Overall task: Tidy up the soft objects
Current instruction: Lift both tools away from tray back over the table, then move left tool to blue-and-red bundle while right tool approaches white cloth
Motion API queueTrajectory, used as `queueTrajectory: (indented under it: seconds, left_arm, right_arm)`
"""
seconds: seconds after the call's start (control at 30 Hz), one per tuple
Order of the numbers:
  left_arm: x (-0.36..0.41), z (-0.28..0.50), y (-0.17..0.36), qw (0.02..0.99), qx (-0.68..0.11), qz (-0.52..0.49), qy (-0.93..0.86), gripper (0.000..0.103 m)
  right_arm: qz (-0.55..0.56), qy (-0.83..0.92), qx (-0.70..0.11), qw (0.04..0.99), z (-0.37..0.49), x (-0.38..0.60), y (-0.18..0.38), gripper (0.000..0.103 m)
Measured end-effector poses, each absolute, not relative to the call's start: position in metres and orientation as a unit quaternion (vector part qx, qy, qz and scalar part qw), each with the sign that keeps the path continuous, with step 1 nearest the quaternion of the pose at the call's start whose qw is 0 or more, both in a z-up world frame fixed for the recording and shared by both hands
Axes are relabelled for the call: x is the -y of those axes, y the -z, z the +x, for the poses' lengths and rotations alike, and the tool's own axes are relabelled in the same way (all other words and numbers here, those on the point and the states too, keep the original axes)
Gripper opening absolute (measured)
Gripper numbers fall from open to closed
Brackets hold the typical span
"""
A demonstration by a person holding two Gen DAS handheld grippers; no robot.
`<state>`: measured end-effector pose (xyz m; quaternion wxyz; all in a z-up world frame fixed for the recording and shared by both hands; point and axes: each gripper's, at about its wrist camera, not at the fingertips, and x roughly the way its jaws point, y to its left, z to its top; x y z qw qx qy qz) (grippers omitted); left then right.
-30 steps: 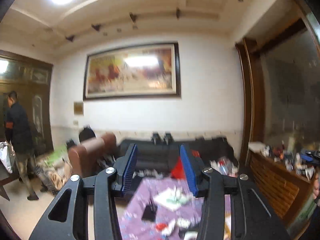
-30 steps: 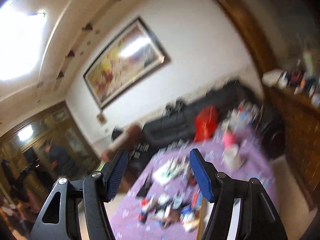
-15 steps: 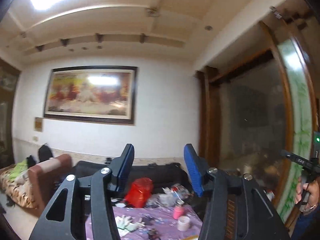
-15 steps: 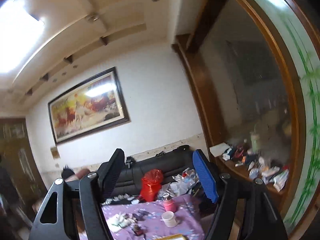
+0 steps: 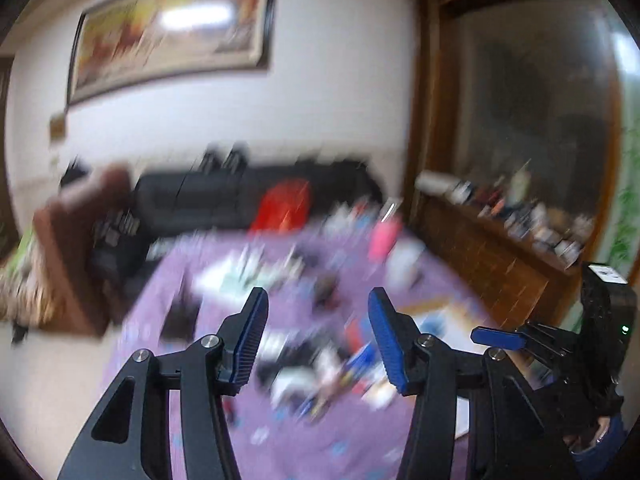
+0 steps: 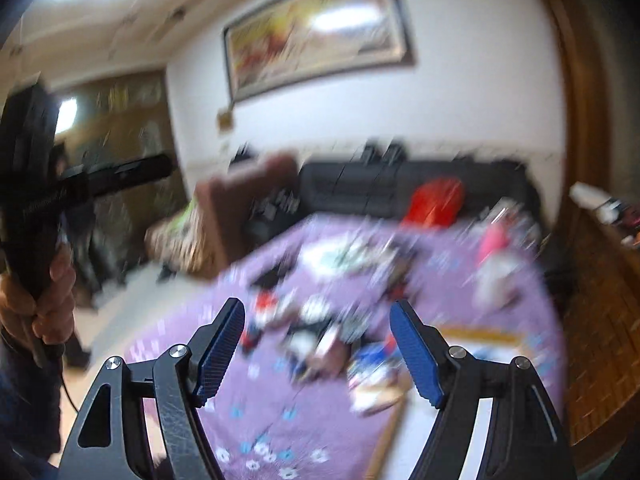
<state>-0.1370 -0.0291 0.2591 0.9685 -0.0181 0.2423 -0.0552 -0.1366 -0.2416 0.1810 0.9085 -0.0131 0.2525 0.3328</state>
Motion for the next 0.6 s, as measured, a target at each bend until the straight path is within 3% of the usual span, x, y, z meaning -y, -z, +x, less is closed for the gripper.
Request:
queueTrajectory:
  seconds: [0.17, 0.27, 0.47, 0.57, 0.6]
  left_arm:
    - [-0.035, -0.105, -0.108, 0.935, -0.346, -0.082, -0.006, 0.051]
    - [-0.064, -0.089, -0.043, 0.912, -0.395, -0.101, -0.048, 0.051]
    - [-0.076, -0.062, -0.028, 0.906, -0.407, -0.108, -0.042, 0.052]
    - [-0.079, -0.053, -0.033, 0.917, -0.383, -0.096, -0.051, 0.067]
    - [-0.086, -0.042, -0.027, 0.913, -0.391, -0.108, -0.05, 0.067]
  right_arm:
    - [-0.033, -0.346, -0.354, 0.868, -0.081, 0.164, -0.054, 0.079]
    - [-0.06, -0.335, -0.377, 0.861, -0.062, 0.146, -0.022, 0.079]
    - [-0.066, -0.327, -0.377, 0.864, -0.045, 0.139, -0.01, 0.079]
    - [-0.057, -0.323, -0.372, 0.868, -0.025, 0.138, -0.023, 0.076]
    - [-0.062, -0.323, -0.37, 0.869, -0.022, 0.133, -0.026, 0.076]
